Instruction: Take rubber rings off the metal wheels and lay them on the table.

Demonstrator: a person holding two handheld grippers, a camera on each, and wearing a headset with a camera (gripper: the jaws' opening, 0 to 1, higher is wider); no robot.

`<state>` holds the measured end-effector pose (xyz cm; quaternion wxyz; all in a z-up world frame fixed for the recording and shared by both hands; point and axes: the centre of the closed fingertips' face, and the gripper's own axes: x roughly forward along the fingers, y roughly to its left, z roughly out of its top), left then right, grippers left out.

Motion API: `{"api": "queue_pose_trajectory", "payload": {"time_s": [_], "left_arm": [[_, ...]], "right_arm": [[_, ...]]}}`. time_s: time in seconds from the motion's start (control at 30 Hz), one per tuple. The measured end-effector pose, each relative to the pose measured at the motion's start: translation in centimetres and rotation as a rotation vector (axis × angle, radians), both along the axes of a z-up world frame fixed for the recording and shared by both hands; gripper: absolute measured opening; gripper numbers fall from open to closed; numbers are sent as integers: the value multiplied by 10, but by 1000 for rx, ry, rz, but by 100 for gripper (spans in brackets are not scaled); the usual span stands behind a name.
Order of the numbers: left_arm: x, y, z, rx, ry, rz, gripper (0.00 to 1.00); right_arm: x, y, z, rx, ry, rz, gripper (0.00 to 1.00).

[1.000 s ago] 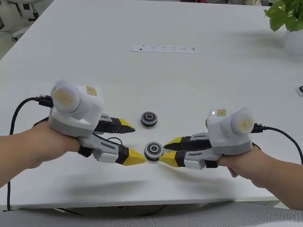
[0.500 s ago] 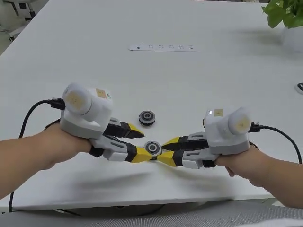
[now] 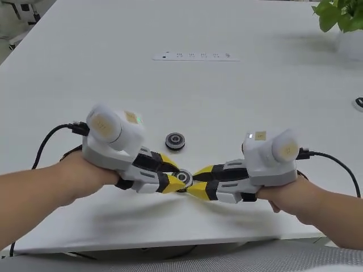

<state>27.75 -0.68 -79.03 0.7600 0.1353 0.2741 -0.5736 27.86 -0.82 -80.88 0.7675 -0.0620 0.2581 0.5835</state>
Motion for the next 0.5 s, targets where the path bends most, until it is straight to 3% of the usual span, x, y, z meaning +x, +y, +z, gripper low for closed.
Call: {"api": "queue_pose_trajectory", "payload": {"time_s": [0.13,0.27,0.33,0.43,0.5], "left_arm": [[2,-1,-3,9,-2,4,17],[2,1,-4,66,-99,-58,18],[2,-1,-4,55,-82,-43,18],[4,0,-4,56,-87,-28,16],[3,9,-9,104,-84,-26,14]], "right_arm": [[0,0,0,-1,0,0,15],[0,0,0,-6,-6,3,16],[0,0,0,-7,-8,4,15],[0,1,0,-17,-20,11,15],[-1,1,0,-18,-23,15,14]]}}
